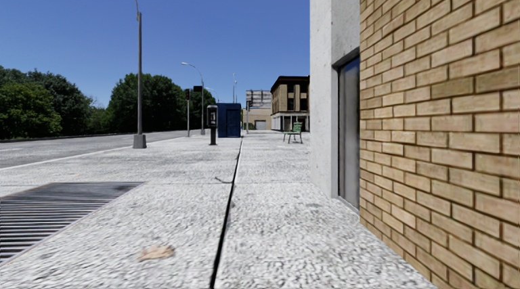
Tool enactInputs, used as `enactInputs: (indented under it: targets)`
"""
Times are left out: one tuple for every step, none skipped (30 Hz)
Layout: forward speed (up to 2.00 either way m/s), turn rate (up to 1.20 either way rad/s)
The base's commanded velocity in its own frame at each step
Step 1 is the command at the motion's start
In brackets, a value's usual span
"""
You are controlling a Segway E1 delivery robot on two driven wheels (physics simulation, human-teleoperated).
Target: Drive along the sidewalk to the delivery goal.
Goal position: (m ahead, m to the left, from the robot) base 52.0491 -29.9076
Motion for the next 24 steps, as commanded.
enactInputs:
  targets:
    - [2.0, 0.0]
    - [2.0, 0.0]
    - [2.0, 0.0]
    - [2.0, 0.0]
    - [2.0, 0.0]
    - [2.0, 0.0]
    - [2.0, 0.0]
    - [2.0, 0.0]
    - [2.0, 0.0]
    - [2.0, 0.0]
    - [2.0, 0.0]
    - [2.0, 0.0]
    - [2.0, 0.0]
    - [2.0, 0.0]
    - [2.0, 0.0]
    - [2.0, 0.0]
    - [2.0, 0.0]
    - [2.0, 0.0]
    - [2.0, 0.0]
    - [2.0, 0.0]
    - [2.0, 0.0]
    - [2.0, 0.0]
    - [2.0, 0.0]
    - [2.0, 0.0]
